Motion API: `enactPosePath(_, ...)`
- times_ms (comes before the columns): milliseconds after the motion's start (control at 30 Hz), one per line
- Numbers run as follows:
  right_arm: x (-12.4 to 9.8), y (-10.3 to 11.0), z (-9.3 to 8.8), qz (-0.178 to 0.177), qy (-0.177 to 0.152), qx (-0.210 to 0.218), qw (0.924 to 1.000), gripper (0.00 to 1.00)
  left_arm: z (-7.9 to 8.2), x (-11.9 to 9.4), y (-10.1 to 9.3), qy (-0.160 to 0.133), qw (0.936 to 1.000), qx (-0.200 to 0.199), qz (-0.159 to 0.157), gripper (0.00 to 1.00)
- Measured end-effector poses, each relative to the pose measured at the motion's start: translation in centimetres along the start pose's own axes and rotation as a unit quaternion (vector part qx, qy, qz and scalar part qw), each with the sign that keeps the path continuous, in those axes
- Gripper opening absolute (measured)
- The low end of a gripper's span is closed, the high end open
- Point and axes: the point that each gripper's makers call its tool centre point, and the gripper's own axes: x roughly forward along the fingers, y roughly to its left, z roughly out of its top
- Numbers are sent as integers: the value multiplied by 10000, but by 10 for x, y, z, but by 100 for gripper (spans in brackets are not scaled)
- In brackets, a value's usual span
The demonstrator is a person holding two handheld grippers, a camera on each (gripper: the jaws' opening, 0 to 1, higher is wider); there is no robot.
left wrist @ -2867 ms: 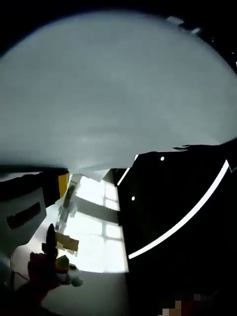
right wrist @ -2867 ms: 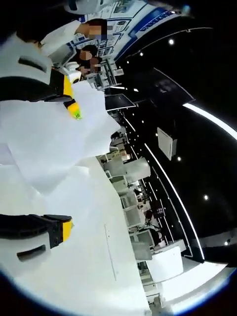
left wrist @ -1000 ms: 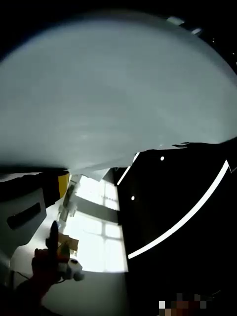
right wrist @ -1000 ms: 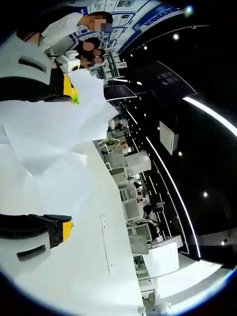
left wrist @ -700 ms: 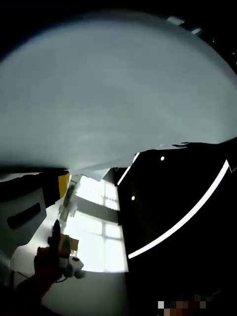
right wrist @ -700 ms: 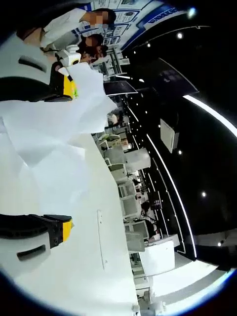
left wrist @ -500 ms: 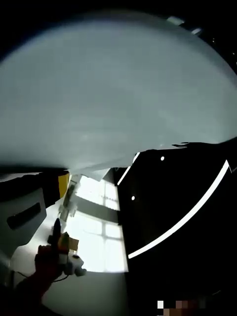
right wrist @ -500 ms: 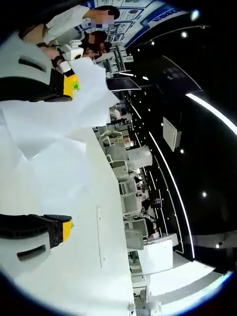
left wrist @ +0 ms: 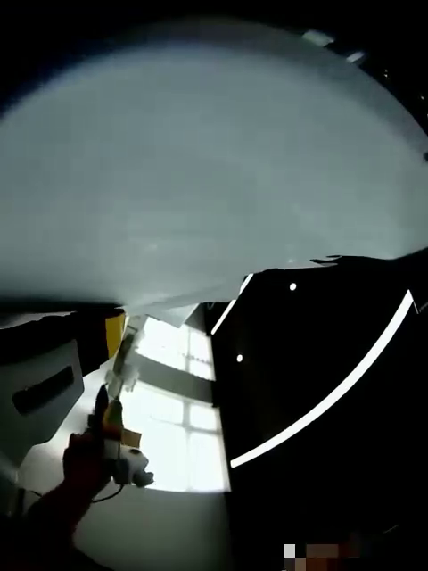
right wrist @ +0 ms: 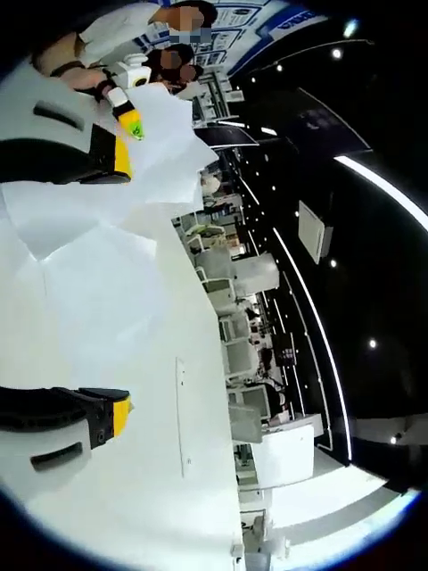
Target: Organize the stack of printing papers by aligning and flattening the scattered papers on the table
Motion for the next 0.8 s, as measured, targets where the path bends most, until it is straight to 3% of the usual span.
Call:
enactPosePath(267, 10, -13, 7, -129, -22, -40, 9999, 90, 1, 0, 0, -29, 10000, -32, -5, 8)
enactPosePath(533, 26, -21, -9, -268, 468, -350, 9979, 90, 1, 0, -1, -33, 10000, -40, -10, 8)
enactPosePath(800, 38, -28, -19, -351, 629, -433, 9965, 90, 1, 0, -1, -57, 10000, -62, -4, 8)
